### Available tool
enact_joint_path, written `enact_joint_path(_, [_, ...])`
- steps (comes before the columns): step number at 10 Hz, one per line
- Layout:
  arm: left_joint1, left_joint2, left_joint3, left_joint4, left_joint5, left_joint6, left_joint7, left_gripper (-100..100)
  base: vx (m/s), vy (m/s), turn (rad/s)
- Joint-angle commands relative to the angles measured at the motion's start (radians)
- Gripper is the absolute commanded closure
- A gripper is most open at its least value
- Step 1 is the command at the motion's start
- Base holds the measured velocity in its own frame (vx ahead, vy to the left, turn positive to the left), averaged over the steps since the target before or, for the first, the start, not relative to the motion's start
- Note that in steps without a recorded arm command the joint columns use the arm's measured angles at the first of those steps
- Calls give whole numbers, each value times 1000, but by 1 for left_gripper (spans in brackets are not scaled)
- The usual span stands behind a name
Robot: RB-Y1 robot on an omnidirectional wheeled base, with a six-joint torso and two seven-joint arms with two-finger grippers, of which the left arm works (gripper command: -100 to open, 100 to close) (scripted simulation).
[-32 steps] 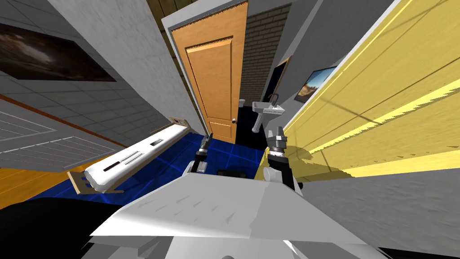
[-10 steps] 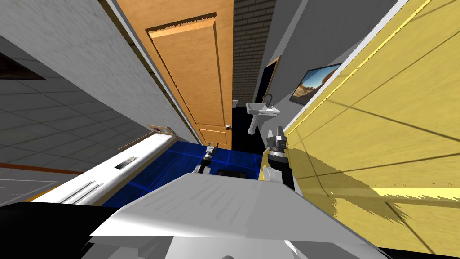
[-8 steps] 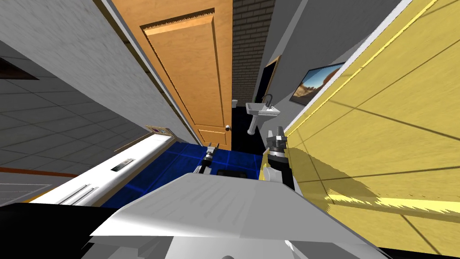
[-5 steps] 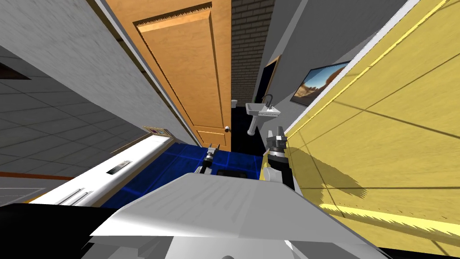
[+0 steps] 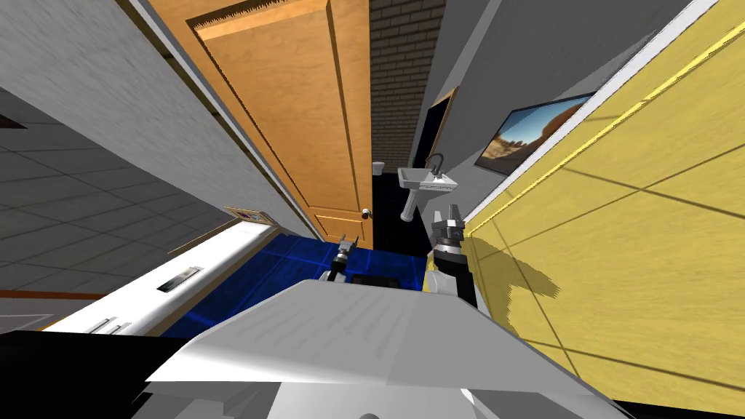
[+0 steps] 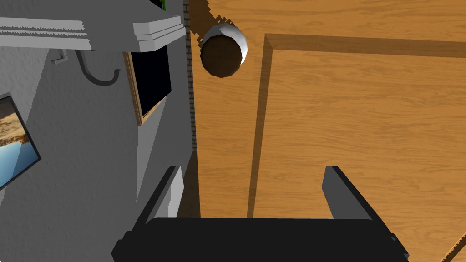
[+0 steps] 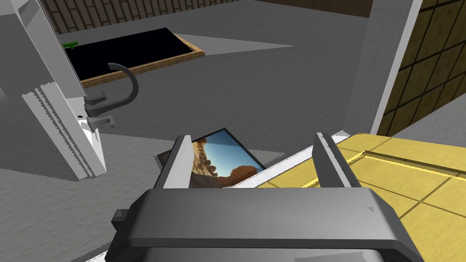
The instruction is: Pull the door open
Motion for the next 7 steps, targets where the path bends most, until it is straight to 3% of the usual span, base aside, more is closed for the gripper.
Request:
enact_joint_path(1, [-8, -8, 2, 29, -2, -10, -26, -100, 131, -37, 10])
enact_joint_path(6, [-25, -42, 3, 102, -12, -29, -103, -100, 147, -56, 43])
enact_joint_path(7, [-23, -36, 4, 96, -11, -29, -90, -100, 65, -46, 22])
